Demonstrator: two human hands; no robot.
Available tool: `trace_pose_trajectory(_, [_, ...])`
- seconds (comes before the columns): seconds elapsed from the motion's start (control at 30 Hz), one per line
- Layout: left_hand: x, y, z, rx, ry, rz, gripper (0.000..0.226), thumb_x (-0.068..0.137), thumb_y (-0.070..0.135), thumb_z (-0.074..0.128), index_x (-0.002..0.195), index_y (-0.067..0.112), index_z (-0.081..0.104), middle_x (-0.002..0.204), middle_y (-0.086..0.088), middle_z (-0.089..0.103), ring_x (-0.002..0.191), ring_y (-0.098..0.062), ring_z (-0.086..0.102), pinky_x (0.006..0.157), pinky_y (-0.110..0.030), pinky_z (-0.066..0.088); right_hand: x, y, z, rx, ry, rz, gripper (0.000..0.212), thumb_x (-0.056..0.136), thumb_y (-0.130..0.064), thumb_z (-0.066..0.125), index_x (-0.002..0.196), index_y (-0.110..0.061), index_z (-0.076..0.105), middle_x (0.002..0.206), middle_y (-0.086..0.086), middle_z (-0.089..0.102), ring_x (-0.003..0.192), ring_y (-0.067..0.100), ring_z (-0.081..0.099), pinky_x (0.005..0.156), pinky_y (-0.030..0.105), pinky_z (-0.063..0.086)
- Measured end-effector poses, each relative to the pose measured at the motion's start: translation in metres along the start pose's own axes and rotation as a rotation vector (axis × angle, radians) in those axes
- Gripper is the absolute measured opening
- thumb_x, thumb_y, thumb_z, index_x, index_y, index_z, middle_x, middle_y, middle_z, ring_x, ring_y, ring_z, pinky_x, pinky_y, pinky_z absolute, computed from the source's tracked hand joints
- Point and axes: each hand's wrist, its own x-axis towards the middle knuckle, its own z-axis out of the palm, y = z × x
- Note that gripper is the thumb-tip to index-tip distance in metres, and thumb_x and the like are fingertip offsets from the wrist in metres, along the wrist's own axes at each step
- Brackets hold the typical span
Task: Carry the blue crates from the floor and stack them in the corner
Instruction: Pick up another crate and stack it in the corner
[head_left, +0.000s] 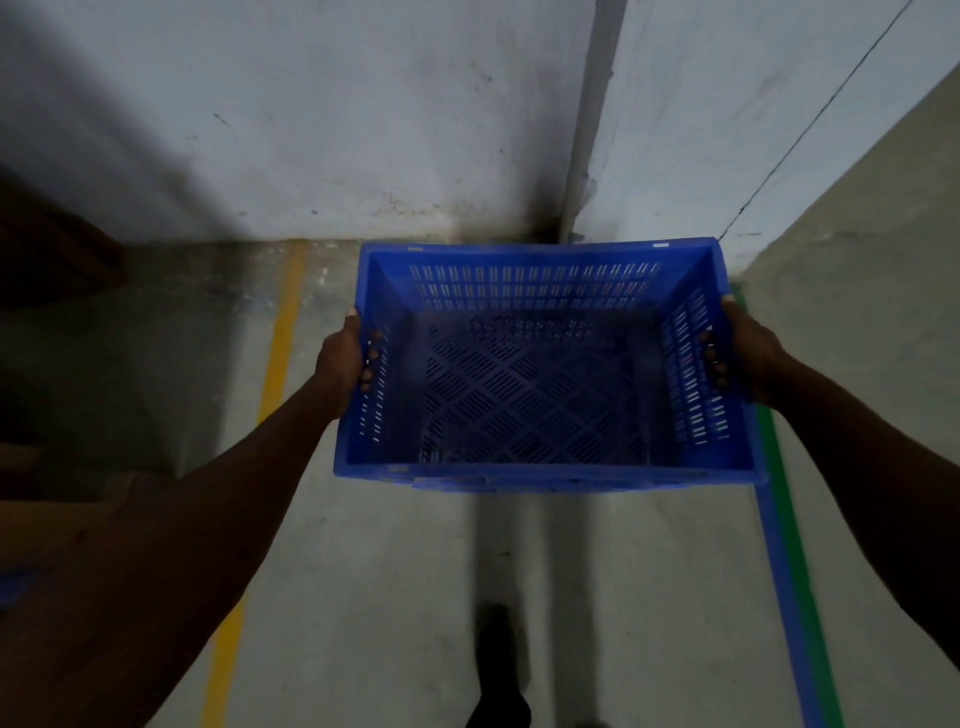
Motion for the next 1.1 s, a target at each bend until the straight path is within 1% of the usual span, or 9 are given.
trace_pose_trajectory(0.2, [0.002,0.001,0.01,0.018,0.046,0.021,0.059,0.099,0.065,0.035,0.082,0.018,0.066,0.059,0.003,0.055,0.044,-0.014,0.042,0.044,-0.028,0.034,0.0,-0.003,-0.003,-0.002,0.029,-0.032,0.061,0.094,-0.073,0.037,0.082,-0.015,0.053,0.064,0.004,0.046,0.042,0.016,0.04,0.042,0.024,0.035])
trace_pose_trajectory(0.5, [-0.003,-0.006,0.01,0.114,0.083,0.115,0.058,0.102,0.061,0.031,0.09,0.014,0.063,0.066,-0.004,0.06,0.049,-0.018,0.052,0.052,-0.033,0.045,-0.002,0.007,0.001,0.024,0.094,-0.081,0.062,0.092,-0.073,0.041,0.079,-0.015,0.057,0.065,0.005,0.05,0.05,0.02,0.042,0.051,0.03,0.037])
trace_pose_trajectory(0.63, [-0.005,-0.004,0.011,0.203,0.175,0.157,0.05,0.104,0.054,0.035,0.115,0.01,0.056,0.09,-0.01,0.067,0.063,-0.021,0.062,0.058,-0.037,0.053,-0.005,0.006,0.002,-0.036,0.127,-0.125,0.06,0.097,-0.067,0.04,0.09,-0.011,0.062,0.073,0.009,0.057,0.054,0.021,0.05,0.053,0.031,0.043])
trace_pose_trajectory(0.73, [-0.013,-0.004,0.01,0.272,0.219,0.16,0.049,0.102,0.054,0.041,0.128,0.014,0.05,0.11,-0.012,0.067,0.086,-0.028,0.069,0.076,-0.044,0.06,-0.012,0.004,0.003,-0.195,0.189,-0.155,0.058,0.102,-0.057,0.038,0.102,-0.006,0.065,0.084,0.016,0.06,0.06,0.022,0.054,0.062,0.037,0.047])
trace_pose_trajectory(0.83, [-0.024,-0.007,-0.002,0.31,0.226,0.177,0.063,0.093,0.065,0.044,0.132,0.016,0.05,0.12,-0.01,0.065,0.101,-0.028,0.068,0.088,-0.052,0.057,-0.028,0.004,0.001,-0.381,0.229,-0.207,0.06,0.105,-0.053,0.035,0.123,-0.003,0.063,0.106,0.019,0.06,0.09,0.028,0.059,0.077,0.034,0.039])
trace_pose_trajectory(0.9, [-0.038,-0.008,-0.008,0.315,0.28,0.195,0.065,0.087,0.068,0.047,0.131,0.021,0.051,0.125,-0.006,0.061,0.108,-0.026,0.064,0.091,-0.053,0.056,-0.044,0.004,-0.002,-0.342,0.254,-0.219,0.06,0.102,-0.053,0.043,0.139,-0.006,0.054,0.132,0.02,0.059,0.119,0.034,0.057,0.091,0.037,0.04])
trace_pose_trajectory(0.93, [-0.052,-0.005,-0.008,0.321,0.307,0.219,0.06,0.087,0.065,0.048,0.13,0.024,0.052,0.128,-0.004,0.058,0.113,-0.026,0.061,0.093,-0.052,0.055,-0.053,0.004,-0.003,-0.321,0.267,-0.216,0.064,0.099,-0.055,0.047,0.141,-0.008,0.053,0.138,0.019,0.057,0.125,0.035,0.055,0.094,0.038,0.041])
trace_pose_trajectory(1.0, [-0.09,0.006,-0.006,0.289,0.346,0.29,0.048,0.089,0.06,0.047,0.123,0.027,0.056,0.127,-0.001,0.057,0.117,-0.024,0.057,0.096,-0.049,0.052,-0.075,0.005,-0.007,-0.239,0.271,-0.195,0.068,0.089,-0.066,0.049,0.132,-0.014,0.062,0.13,0.015,0.062,0.117,0.034,0.059,0.09,0.039,0.044])
trace_pose_trajectory(1.1, [-0.149,0.023,-0.006,0.162,0.311,0.372,0.029,0.099,0.043,0.051,0.114,0.021,0.063,0.117,0.0,0.062,0.106,-0.02,0.061,0.089,-0.039,0.052,-0.126,-0.001,-0.015,-0.001,0.253,-0.189,0.043,0.088,-0.055,0.052,0.104,-0.02,0.069,0.115,0.014,0.068,0.093,0.026,0.061,0.081,0.041,0.047])
